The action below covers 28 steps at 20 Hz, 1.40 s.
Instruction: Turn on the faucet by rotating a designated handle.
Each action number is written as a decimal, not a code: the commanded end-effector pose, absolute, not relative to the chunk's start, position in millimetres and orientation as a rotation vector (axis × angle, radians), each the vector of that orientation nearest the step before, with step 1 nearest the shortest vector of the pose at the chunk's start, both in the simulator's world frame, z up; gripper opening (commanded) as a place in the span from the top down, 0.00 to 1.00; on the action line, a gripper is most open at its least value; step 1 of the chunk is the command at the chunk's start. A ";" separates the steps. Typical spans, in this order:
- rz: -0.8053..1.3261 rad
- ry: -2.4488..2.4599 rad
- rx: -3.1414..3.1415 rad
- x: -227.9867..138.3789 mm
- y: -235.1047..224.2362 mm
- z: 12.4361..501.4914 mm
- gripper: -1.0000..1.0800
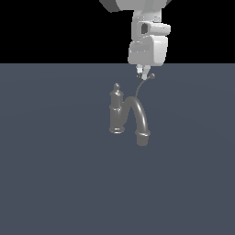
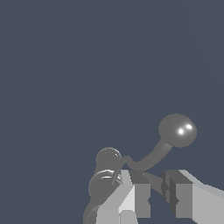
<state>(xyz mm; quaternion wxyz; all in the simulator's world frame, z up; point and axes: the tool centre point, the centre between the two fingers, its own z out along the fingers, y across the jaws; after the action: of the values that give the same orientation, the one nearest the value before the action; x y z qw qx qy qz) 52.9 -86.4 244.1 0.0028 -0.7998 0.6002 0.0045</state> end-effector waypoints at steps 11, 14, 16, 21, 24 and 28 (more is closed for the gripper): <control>0.006 1.908 -2.491 87.4 -89.7 243.3 1.00; 0.005 1.913 -2.488 95.0 -90.0 243.2 1.00; 0.004 1.916 -2.486 100.0 -90.1 243.1 1.00; 0.003 1.924 -2.481 112.2 -90.7 242.9 1.00; 0.002 1.929 -2.478 119.2 -91.0 242.7 1.00; 0.001 1.935 -2.474 128.4 -91.5 242.6 1.00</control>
<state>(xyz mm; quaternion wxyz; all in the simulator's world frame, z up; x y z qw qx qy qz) 113.8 -77.9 243.3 -0.0069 -0.7917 0.6107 0.0161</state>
